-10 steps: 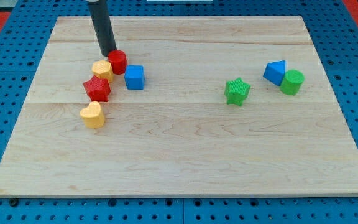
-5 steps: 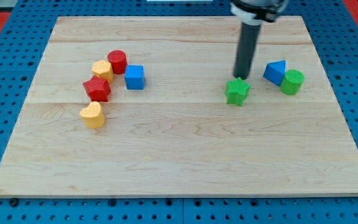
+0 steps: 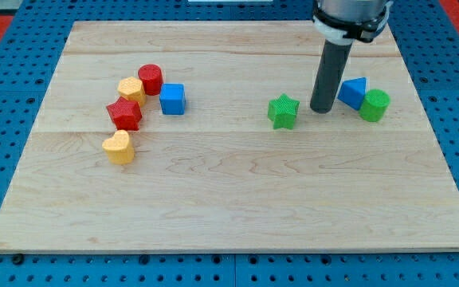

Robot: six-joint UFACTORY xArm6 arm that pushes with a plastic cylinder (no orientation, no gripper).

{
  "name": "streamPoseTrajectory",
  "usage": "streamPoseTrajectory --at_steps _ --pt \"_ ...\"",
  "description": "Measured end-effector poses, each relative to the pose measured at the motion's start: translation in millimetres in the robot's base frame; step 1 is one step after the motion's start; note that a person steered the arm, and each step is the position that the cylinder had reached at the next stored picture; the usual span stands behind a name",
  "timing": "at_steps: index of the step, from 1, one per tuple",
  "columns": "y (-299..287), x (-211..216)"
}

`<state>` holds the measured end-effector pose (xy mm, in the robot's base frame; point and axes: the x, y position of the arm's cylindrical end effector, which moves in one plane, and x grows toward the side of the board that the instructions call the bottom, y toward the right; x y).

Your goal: Slide the green star a bit down

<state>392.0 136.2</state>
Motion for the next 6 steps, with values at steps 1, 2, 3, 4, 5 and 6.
streamPoseTrajectory --at_steps 1,2,3,4,5,6 --pt "-18 -5" --pt "-36 -3" --pt "-51 3" --pt "-69 15" --pt "-76 27" --pt "-73 50"
